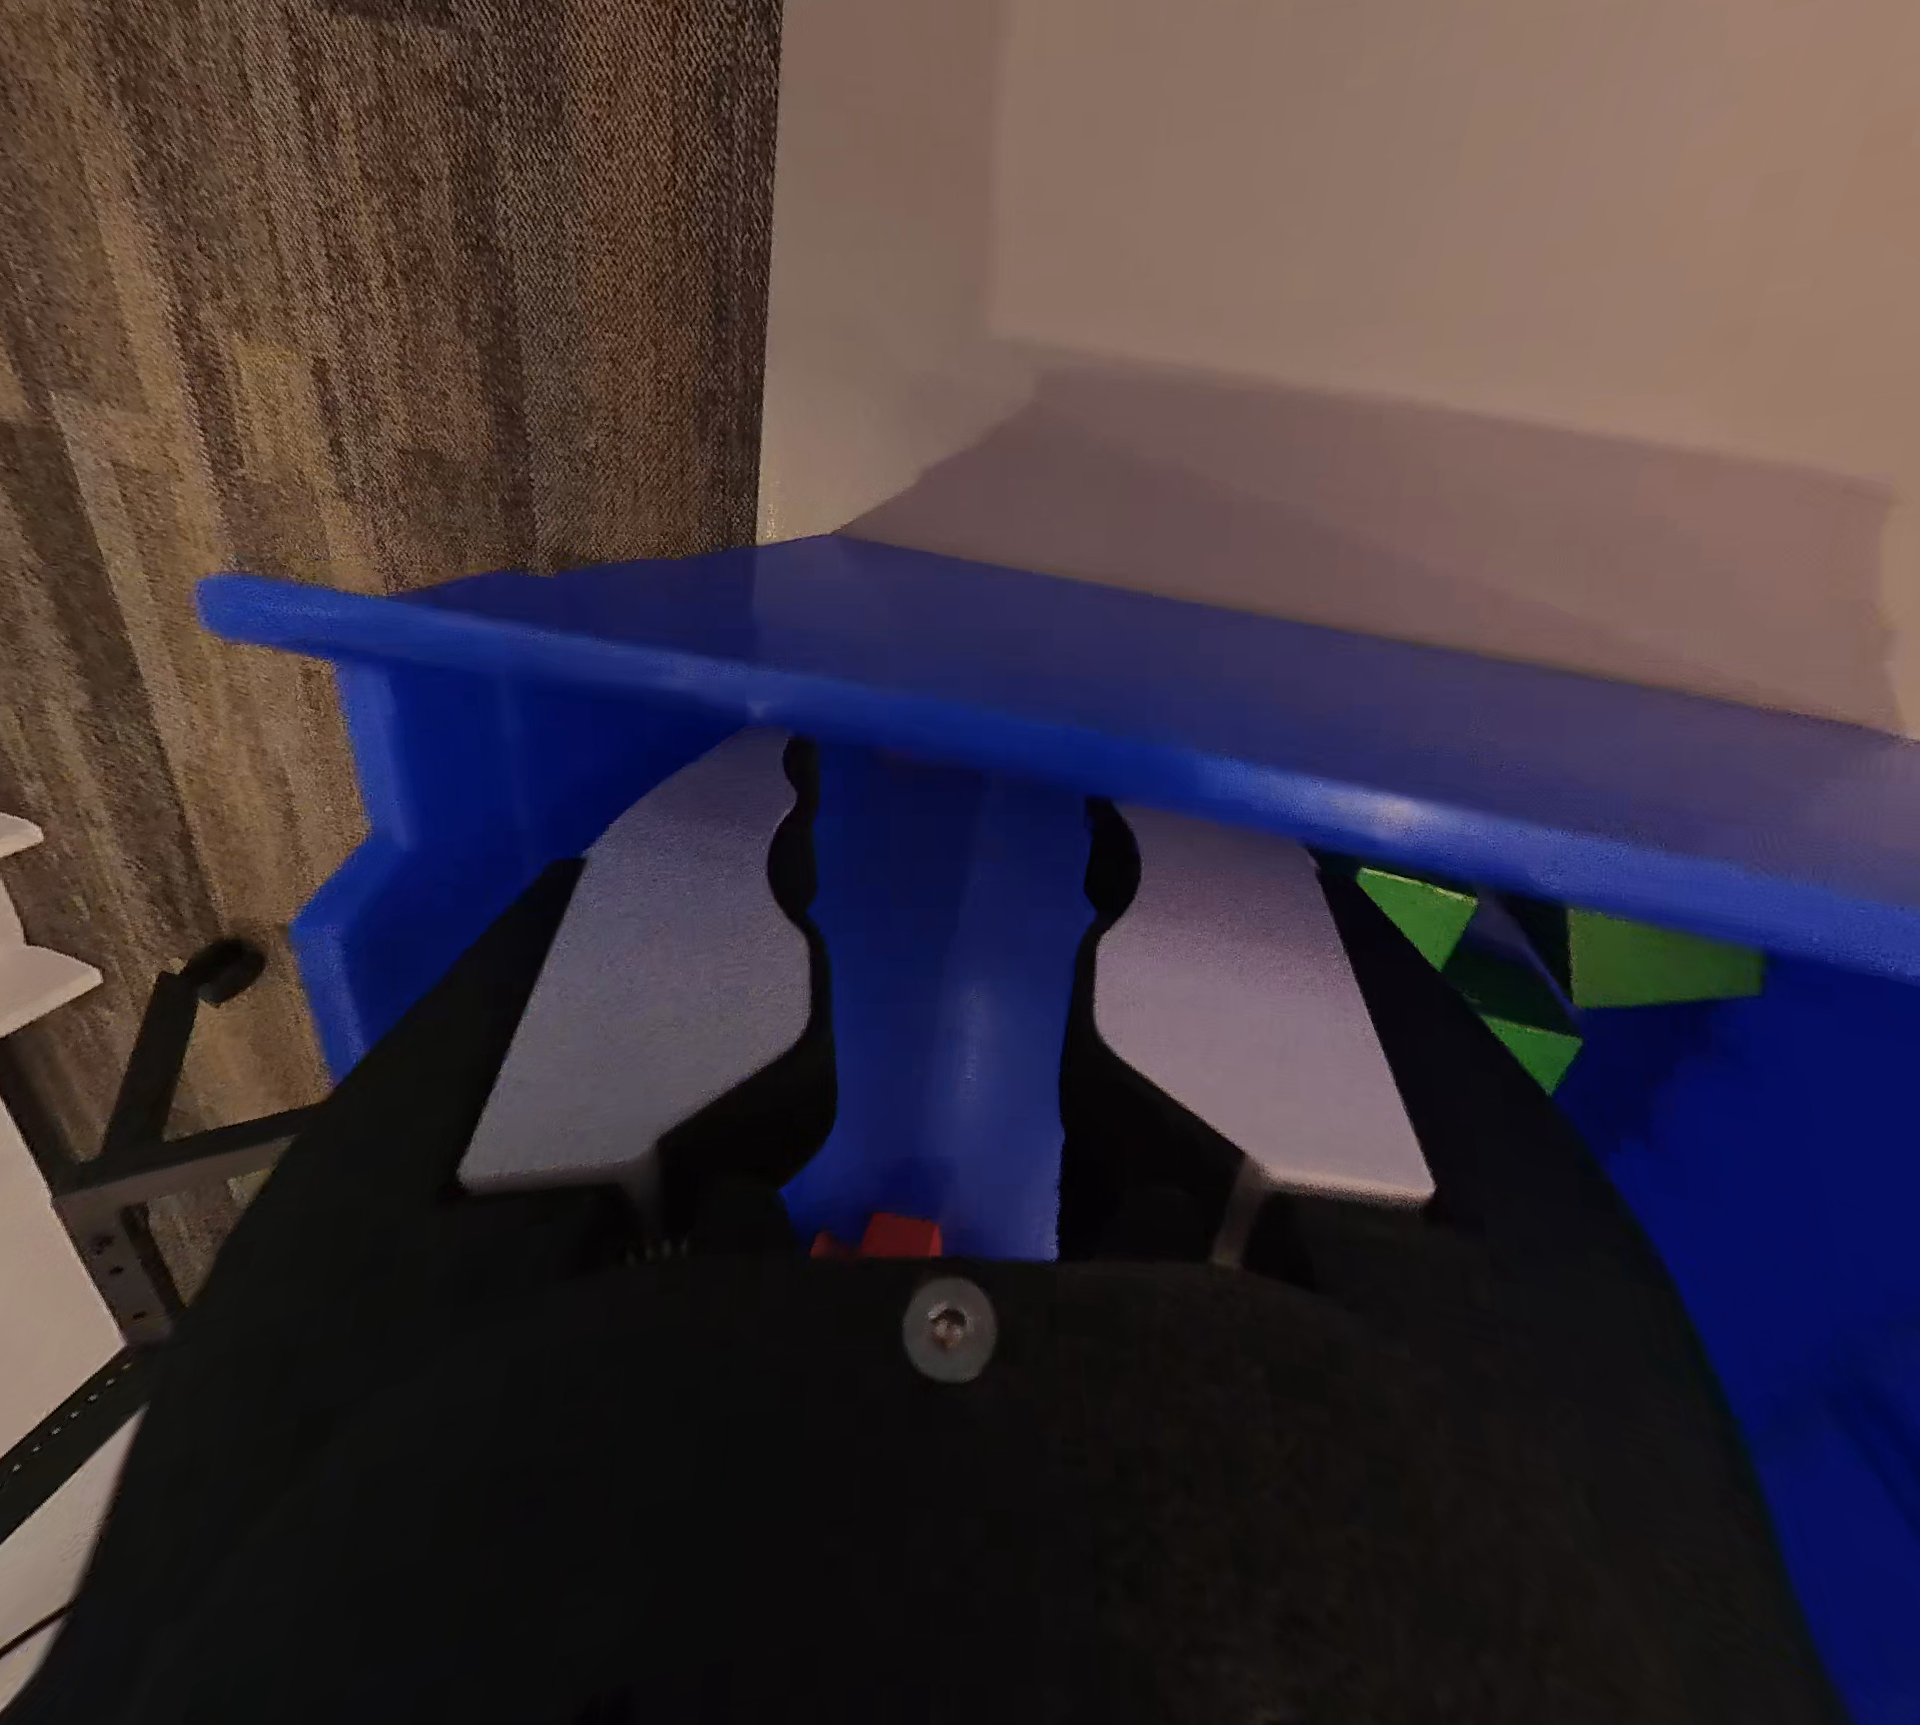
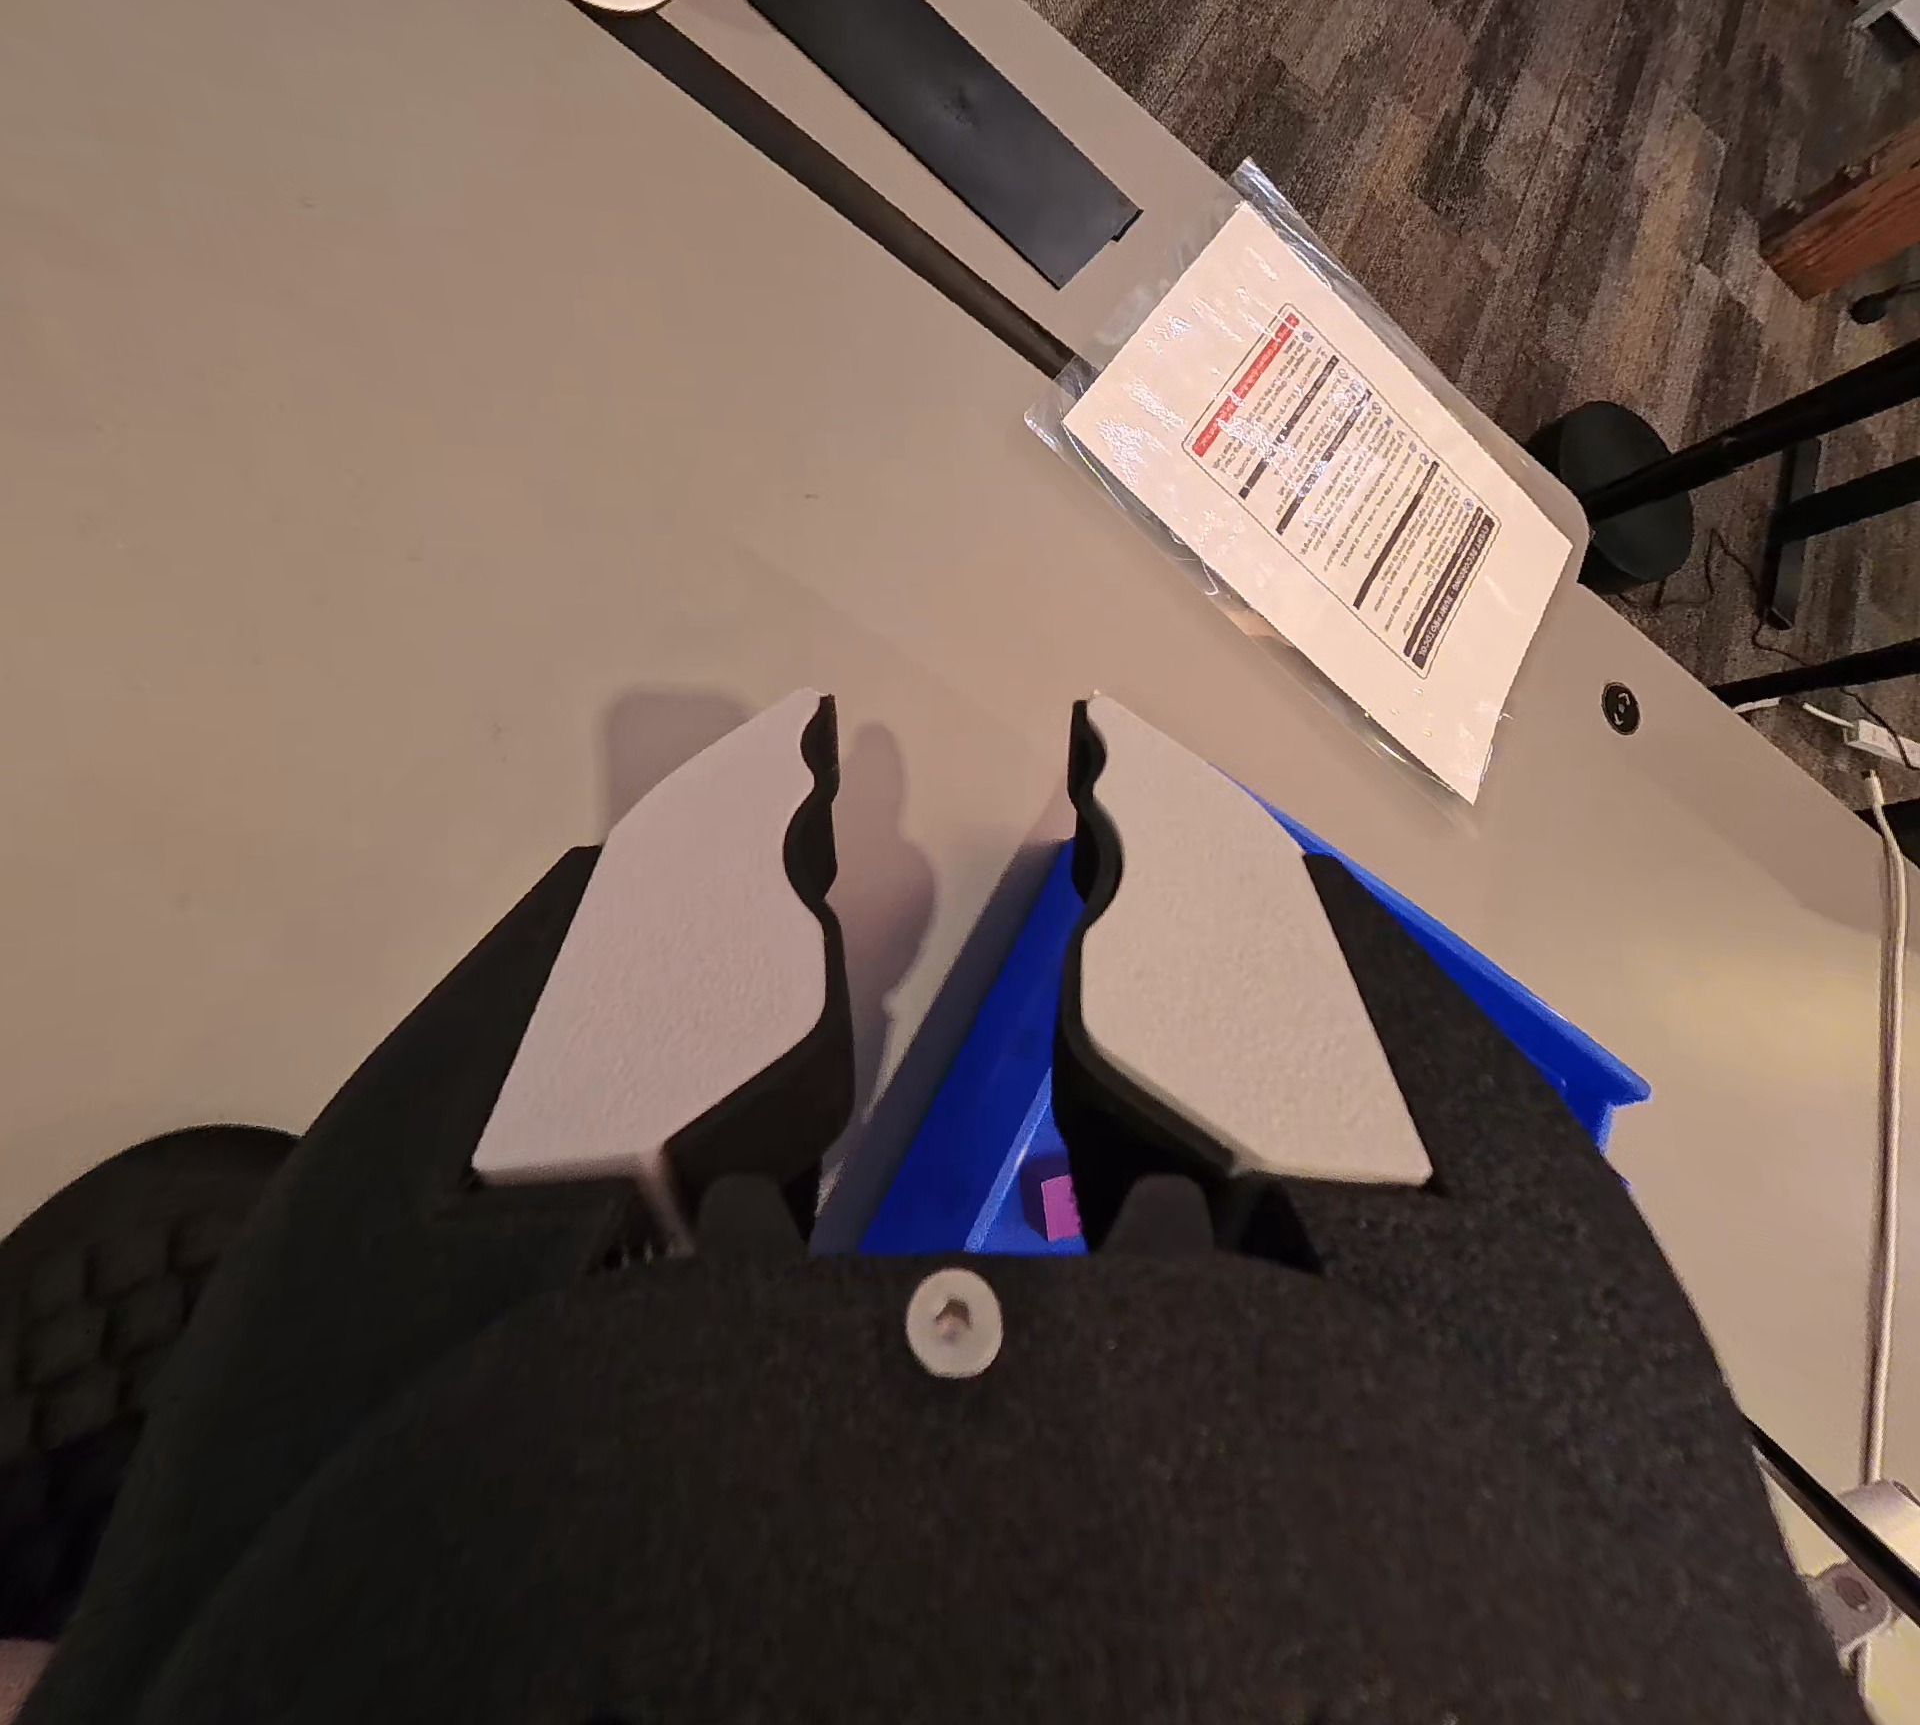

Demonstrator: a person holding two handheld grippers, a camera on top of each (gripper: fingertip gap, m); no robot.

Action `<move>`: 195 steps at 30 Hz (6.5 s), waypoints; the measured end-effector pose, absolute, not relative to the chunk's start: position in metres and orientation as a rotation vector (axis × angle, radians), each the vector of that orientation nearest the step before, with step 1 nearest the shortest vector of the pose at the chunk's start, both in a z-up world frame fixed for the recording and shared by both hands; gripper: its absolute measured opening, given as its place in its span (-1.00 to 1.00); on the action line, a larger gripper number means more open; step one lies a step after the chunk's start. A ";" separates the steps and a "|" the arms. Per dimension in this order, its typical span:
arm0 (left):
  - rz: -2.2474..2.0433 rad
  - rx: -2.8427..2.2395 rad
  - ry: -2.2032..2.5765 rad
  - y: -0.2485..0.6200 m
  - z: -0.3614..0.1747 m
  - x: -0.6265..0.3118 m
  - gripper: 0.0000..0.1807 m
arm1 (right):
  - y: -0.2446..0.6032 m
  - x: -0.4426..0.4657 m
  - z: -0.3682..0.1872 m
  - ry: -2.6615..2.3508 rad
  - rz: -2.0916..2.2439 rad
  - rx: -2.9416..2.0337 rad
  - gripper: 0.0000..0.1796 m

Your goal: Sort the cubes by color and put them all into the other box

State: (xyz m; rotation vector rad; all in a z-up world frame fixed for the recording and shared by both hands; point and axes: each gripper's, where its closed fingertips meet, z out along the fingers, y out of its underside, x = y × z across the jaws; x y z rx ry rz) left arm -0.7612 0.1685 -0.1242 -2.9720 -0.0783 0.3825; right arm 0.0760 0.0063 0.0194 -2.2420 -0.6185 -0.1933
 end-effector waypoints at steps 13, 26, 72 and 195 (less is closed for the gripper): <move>0.222 -2.935 -0.078 0.164 -0.131 -0.759 -0.75 | 0.003 0.077 0.019 -0.638 -0.169 -2.239 -0.57; -0.814 -1.921 0.830 0.054 0.100 -0.448 -0.76 | -0.003 -0.109 0.087 -1.143 0.094 -1.650 -0.50; -1.089 -1.662 0.868 -0.014 0.132 -0.321 -0.59 | -0.112 0.220 -0.013 0.001 -0.281 -2.464 -0.75; 0.298 -2.906 1.446 -0.029 -0.136 -0.768 -0.75 | -0.038 0.158 -0.009 -0.300 -0.080 -2.346 -0.58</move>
